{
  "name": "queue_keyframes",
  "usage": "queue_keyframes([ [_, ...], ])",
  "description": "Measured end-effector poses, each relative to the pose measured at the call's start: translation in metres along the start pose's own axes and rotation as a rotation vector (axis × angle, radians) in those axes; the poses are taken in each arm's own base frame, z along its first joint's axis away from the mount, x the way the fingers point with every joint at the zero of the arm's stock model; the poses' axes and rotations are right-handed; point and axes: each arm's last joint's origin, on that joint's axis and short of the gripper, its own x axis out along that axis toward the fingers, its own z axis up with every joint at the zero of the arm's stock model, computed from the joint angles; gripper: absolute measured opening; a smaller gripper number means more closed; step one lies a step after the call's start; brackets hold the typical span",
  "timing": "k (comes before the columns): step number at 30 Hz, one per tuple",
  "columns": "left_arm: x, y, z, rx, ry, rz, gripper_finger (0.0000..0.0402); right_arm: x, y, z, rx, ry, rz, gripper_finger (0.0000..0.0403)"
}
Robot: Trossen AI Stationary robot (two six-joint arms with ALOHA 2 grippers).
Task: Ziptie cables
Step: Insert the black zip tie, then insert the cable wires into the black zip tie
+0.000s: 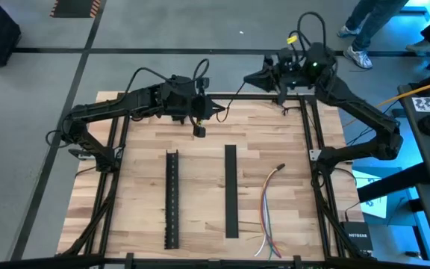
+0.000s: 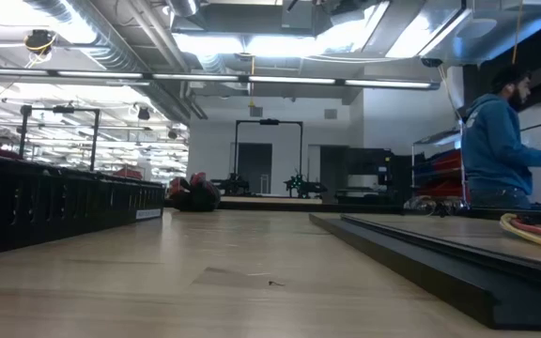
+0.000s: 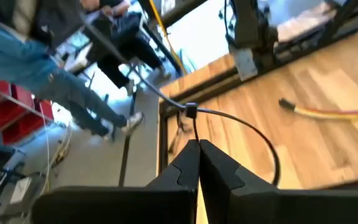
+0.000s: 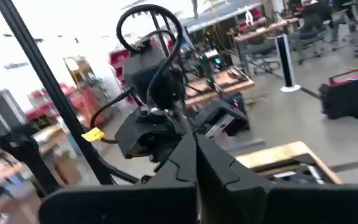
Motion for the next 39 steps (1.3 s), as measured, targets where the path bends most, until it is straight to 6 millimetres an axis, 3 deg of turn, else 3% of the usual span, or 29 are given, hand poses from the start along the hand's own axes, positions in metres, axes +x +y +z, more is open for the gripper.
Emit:
queue_keyframes([
  [11, 0.000, 0.000, -0.001, 0.003, 0.010, -0.001, 0.0000, -0.021, 0.033, 0.044, -0.180, 0.001, -0.088, 0.0001],
  [15, 0.001, -0.001, -0.001, -0.003, 0.007, 0.000, 0.0000, -0.026, 0.034, 0.039, -0.114, 0.081, -0.150, 0.0021],
  [21, 0.001, -0.001, -0.001, -0.045, 0.006, 0.001, 0.0000, -0.037, 0.033, 0.018, -0.092, 0.285, -0.283, 0.0105],
  [25, 0.001, 0.000, -0.001, -0.077, 0.003, 0.003, 0.0000, -0.048, 0.032, -0.001, -0.072, 0.467, -0.410, 0.0155],
  [28, 0.001, 0.000, 0.000, -0.099, -0.001, 0.005, 0.0000, -0.041, 0.023, -0.027, -0.001, 0.575, -0.330, 0.0175],
  [35, 0.001, 0.003, -0.003, -0.140, 0.007, 0.010, 0.0000, -0.015, 0.002, -0.103, 0.031, 0.626, -0.228, 0.0167],
  [39, 0.002, 0.002, -0.007, -0.158, 0.045, -0.004, 0.0000, -0.018, -0.008, -0.143, 0.146, 0.719, -0.301, 0.0155],
])
